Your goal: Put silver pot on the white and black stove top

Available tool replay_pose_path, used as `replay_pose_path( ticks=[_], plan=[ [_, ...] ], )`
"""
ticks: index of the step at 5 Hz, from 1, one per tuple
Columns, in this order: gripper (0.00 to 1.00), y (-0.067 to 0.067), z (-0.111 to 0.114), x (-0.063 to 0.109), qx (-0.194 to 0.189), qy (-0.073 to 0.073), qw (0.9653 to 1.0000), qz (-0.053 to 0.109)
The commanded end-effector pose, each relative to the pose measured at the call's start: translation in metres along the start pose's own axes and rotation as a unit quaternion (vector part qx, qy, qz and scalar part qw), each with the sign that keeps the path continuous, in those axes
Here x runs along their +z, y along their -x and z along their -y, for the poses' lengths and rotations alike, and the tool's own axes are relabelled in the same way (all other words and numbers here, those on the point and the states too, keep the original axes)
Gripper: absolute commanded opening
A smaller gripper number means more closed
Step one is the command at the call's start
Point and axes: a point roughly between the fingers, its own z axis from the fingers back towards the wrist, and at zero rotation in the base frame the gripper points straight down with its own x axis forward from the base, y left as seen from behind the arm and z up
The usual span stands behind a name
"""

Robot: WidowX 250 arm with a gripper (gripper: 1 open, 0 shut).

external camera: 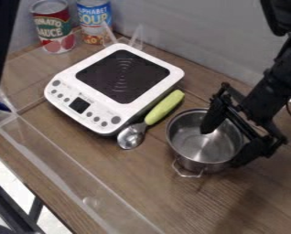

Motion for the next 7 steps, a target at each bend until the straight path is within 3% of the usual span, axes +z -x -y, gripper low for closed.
replay_pose_path(
  ticks=[1, 7],
  plan=[
    [1.0, -0.002, -0.015, 0.012, 0.015, -0.005, 0.9997, 0.018],
    [1.0, -0.001, -0.033, 0.008, 0.033, -0.016, 0.9992, -0.018]
  ],
)
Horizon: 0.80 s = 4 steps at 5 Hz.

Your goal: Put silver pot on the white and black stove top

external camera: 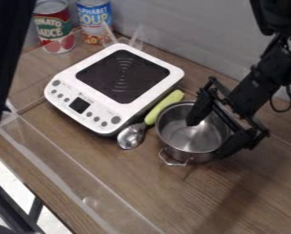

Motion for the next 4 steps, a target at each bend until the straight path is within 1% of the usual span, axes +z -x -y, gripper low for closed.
replay_pose_path(
  ticks=[1, 4],
  plan=[
    [1.0, -0.0021, -0.0142, 0.0107, 0.018, 0.0, 0.9997, 0.016],
    [1.0, -0.0009, -0.0233, 0.0077, 0.028, 0.004, 0.9996, -0.008]
  ],
)
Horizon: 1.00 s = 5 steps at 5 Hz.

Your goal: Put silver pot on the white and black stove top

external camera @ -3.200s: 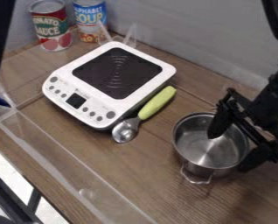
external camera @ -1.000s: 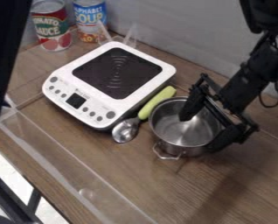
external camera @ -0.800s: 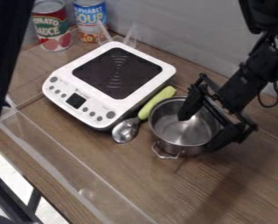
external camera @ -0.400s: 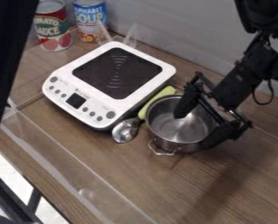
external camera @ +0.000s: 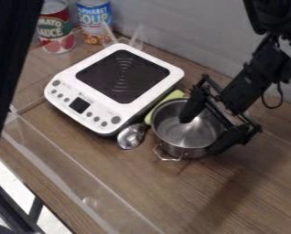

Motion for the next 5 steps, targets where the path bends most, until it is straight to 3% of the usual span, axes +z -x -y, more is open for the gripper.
replay_pose_path(
  ticks=[1, 5],
  plan=[
    [1.0, 0.0005, -0.0161, 0.0133, 0.02, 0.003, 0.9997, 0.016],
    [1.0, 0.0032, -0.0261, 0.0085, 0.031, -0.001, 0.9995, -0.004]
  ],
)
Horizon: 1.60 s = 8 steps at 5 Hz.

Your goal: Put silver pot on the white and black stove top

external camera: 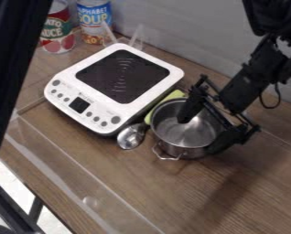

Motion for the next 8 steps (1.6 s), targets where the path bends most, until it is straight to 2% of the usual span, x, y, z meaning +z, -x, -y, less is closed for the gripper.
replay_pose_path(
  ticks=[1, 4, 8],
  plan=[
    [1.0, 0.001, -0.025, 0.008, 0.03, 0.001, 0.9995, 0.013],
    [1.0, 0.001, -0.032, 0.002, 0.039, -0.006, 0.9992, 0.002],
    [1.0, 0.002, -0.041, 0.002, 0.049, -0.022, 0.9984, -0.018]
  ],
)
